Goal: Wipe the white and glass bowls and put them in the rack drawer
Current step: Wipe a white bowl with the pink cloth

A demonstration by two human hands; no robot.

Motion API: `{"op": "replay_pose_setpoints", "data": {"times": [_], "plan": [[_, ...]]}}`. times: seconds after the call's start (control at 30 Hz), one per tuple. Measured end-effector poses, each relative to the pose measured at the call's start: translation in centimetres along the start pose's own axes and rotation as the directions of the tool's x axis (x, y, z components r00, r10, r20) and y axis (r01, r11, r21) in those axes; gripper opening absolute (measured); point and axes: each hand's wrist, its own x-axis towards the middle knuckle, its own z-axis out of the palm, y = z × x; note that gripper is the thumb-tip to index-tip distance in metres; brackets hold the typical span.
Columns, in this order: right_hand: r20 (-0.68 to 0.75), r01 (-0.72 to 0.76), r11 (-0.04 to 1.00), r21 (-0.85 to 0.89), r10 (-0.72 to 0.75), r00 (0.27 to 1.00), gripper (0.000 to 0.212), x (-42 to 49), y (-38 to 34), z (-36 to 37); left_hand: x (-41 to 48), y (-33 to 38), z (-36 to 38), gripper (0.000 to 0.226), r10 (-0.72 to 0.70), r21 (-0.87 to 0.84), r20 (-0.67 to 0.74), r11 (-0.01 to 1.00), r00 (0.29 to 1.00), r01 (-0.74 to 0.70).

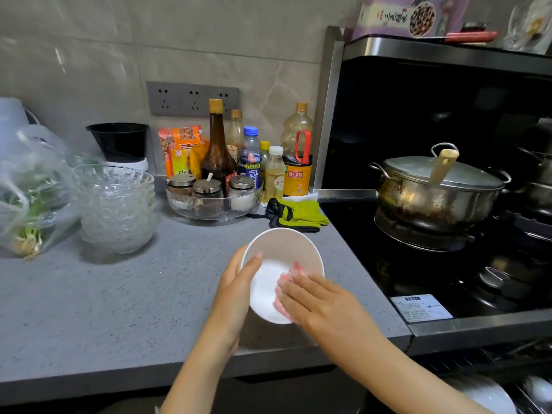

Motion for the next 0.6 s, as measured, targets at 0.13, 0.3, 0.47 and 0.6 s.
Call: {"op": "replay_pose_setpoints", "data": {"times": [0.13,0.3,0.47,0.6], "plan": [[0.091,-0.271,0.942,0.199,0.258,0.962,0.029,1.4,-2.3,-0.3,-1.0,-1.3,1.7,0.031,0.062,-0.061,-0.074,0.996,0.995,-0.067],[0.129,-0.305,0.890,0.339,0.277,0.952,0.030,1.0,-2.8,-0.8,0.0,-1.0,1.2,0.026,0.104,0.056,-0.015,0.993,0.994,-0.103],[0.073,0.050,0.996,0.070,-0.055,0.996,0.035,-1.0,0.5,0.0,1.3,0.2,-0.8,0.024,0.038,0.257,0.109,0.964,0.993,-0.065],[0.161,0.241,0.959,-0.147,-0.217,0.963,0.038,-1.2,3.1,-0.9,2.3,0.9,-1.7,0.020,-0.127,0.302,0.286,0.953,0.950,0.036]]}}
